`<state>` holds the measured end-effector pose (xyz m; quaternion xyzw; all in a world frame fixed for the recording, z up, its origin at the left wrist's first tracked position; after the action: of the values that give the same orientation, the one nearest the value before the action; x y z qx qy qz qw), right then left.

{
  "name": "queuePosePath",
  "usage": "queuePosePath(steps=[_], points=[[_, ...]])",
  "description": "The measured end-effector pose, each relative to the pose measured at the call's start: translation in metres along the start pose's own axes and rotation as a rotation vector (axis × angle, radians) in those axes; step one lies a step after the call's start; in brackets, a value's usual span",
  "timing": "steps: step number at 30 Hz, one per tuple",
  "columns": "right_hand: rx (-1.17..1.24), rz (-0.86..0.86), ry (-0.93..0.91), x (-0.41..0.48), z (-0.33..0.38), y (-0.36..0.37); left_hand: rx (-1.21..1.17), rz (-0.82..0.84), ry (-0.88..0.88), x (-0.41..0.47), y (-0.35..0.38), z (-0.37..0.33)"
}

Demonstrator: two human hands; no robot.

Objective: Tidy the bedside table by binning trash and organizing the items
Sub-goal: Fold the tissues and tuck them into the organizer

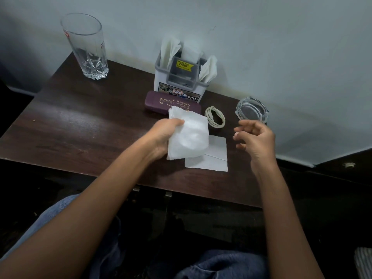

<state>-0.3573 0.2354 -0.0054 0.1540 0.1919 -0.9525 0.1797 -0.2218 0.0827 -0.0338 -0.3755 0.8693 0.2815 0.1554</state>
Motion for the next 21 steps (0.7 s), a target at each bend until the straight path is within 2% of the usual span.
queuePosePath(steps=[3,7,10,17,21], points=[[-0.245,-0.077,0.008,0.008,-0.012,-0.002,-0.004,-0.081,0.065,0.003,-0.006,-0.007],[-0.661,-0.048,-0.067,0.013,-0.027,0.008,-0.01,-0.134,0.101,0.003,-0.008,-0.01],[-0.812,-0.053,-0.11,0.014,-0.031,0.014,-0.009,-0.156,0.096,0.003,-0.009,-0.01],[-0.784,-0.099,-0.13,0.011,-0.033,0.017,-0.008,-0.181,0.097,0.003,-0.01,-0.011],[-0.492,-0.075,-0.032,0.009,-0.025,0.011,0.007,-0.179,0.1,0.004,-0.01,-0.01]])
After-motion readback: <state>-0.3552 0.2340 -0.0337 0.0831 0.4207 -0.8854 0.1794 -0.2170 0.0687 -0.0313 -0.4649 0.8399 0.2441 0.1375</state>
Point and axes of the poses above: each hand's wrist, its own x-axis towards the middle knuckle, its own y-axis out of the palm, z = x × y, the point moved 2 cm from there along x, towards the middle knuckle, and after that the axes turned 13 degrees about y, right-handed, at the moved point
